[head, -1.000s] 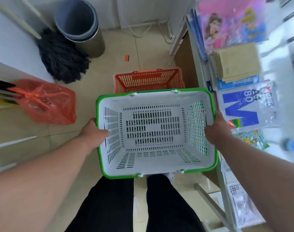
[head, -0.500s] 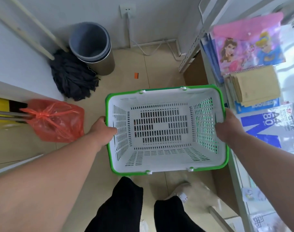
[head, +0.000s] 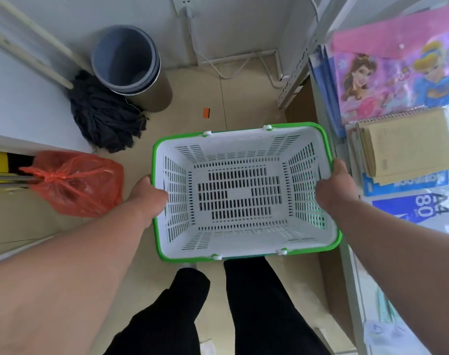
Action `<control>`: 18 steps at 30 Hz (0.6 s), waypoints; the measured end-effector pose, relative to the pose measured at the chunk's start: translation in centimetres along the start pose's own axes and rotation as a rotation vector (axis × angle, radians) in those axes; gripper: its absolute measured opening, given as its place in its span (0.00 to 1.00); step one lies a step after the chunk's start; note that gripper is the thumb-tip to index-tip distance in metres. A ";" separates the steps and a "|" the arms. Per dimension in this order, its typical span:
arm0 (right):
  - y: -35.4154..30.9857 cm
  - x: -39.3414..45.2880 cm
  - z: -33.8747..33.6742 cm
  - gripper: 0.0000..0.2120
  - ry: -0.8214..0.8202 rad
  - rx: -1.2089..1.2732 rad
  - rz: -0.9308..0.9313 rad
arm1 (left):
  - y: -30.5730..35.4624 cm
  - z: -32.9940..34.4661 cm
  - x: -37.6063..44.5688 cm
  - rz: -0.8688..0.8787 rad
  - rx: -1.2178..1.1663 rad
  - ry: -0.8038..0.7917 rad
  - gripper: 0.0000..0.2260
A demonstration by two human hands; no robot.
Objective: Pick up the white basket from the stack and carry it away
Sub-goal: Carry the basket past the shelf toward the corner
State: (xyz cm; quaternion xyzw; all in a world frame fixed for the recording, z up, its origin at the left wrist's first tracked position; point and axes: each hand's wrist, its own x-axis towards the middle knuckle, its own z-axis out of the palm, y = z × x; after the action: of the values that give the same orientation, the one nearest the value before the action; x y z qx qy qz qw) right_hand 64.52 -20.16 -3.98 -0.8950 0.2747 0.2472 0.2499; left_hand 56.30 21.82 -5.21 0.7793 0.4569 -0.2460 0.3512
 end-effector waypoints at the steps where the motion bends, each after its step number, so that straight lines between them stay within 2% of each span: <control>1: -0.1 0.4 -0.2 0.22 -0.005 -0.004 0.002 | 0.3 0.2 0.2 -0.009 0.000 -0.001 0.10; 4: -0.3 1.9 -0.6 0.23 -0.025 -0.028 -0.011 | 1.1 1.1 1.1 -0.027 -0.024 0.025 0.08; 9: -1.2 4.1 -0.5 0.32 -0.042 -0.080 -0.006 | 1.9 2.6 2.3 -0.038 -0.107 0.055 0.05; 11: -1.3 4.4 -0.6 0.30 -0.033 -0.081 -0.007 | 2.0 2.7 2.6 -0.018 -0.093 0.058 0.05; 14: -1.5 4.0 -1.2 0.20 -0.033 -0.072 -0.025 | 2.4 2.3 2.5 -0.005 -0.109 0.093 0.08; 18: -2.2 3.0 -2.3 0.21 -0.043 -0.031 -0.022 | 3.3 1.3 1.6 -0.005 -0.161 0.110 0.08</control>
State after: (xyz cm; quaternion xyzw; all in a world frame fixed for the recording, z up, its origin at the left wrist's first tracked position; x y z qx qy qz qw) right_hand 68.76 -20.98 -3.26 -0.8962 0.2556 0.2678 0.2445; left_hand 59.87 20.57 -6.10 0.7597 0.4958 -0.1663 0.3865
